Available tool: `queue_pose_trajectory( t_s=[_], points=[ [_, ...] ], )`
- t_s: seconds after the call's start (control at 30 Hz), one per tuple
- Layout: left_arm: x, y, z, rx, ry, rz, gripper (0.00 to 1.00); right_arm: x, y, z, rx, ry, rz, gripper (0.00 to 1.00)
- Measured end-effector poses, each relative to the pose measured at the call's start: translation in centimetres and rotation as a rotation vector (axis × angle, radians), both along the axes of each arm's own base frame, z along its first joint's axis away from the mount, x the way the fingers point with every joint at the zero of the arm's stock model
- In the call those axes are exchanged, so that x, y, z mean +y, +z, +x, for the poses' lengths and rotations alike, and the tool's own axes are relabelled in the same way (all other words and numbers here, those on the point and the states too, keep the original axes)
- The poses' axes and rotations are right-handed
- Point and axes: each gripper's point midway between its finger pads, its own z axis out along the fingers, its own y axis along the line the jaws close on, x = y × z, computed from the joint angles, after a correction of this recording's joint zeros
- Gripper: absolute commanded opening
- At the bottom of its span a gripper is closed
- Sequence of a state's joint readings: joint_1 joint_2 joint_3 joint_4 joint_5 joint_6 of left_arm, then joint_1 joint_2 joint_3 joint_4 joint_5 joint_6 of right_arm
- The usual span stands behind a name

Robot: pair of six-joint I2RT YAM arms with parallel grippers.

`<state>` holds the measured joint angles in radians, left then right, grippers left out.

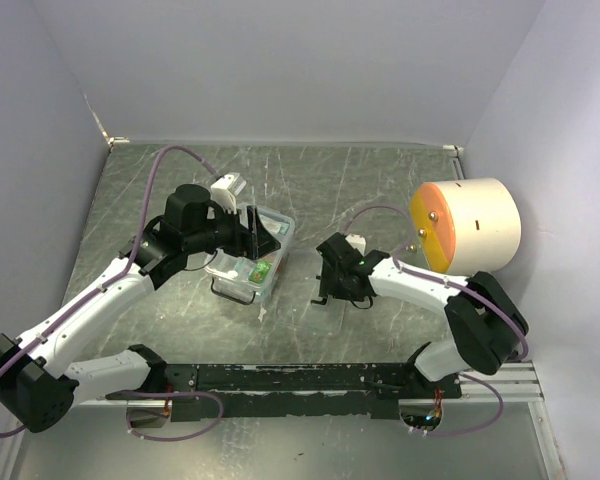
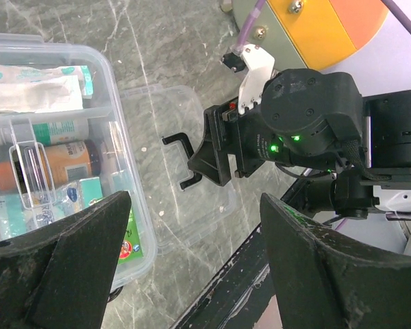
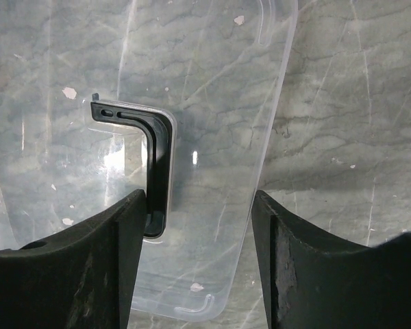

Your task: Organize the medicine kit

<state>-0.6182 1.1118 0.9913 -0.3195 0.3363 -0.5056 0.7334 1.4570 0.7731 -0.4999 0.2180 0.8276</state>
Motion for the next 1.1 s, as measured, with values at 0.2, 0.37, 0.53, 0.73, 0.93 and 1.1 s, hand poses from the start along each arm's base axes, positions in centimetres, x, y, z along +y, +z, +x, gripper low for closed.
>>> queue_pose_trajectory(
  t_s=[0.2, 0.37, 0.53, 0.73, 0.93, 1.1],
  points=[
    [0.1, -0.3, 0.1, 0.007, 0.007, 0.009, 0.87, -0.3, 0.3, -0.1, -0.024, -0.03, 0.026, 0.52],
    [0.0, -0.7, 0.2, 0.019, 0.006, 0.017, 0.87, -1.3, 1.0, -0.1, -0.06, -0.058, 0.043, 0.53],
    [-0.5, -1.5, 0.1, 0.043, -0.003, 0.027, 0.86, -2.2, 1.6, 0.1, -0.09, -0.089, 0.058, 0.53],
    [-1.4, -2.5, -0.5, 0.069, -0.03, 0.045, 0.86, -2.9, 1.7, 0.2, -0.104, -0.098, 0.064, 0.63],
    [-1.4, -2.6, -0.5, 0.069, -0.024, 0.053, 0.85, -2.7, 1.1, 0.3, -0.068, -0.059, 0.028, 0.67],
    [-1.3, -2.4, -0.5, 0.063, -0.024, 0.049, 0.85, -1.7, 1.3, 1.0, -0.06, -0.031, 0.016, 0.69]
  ],
)
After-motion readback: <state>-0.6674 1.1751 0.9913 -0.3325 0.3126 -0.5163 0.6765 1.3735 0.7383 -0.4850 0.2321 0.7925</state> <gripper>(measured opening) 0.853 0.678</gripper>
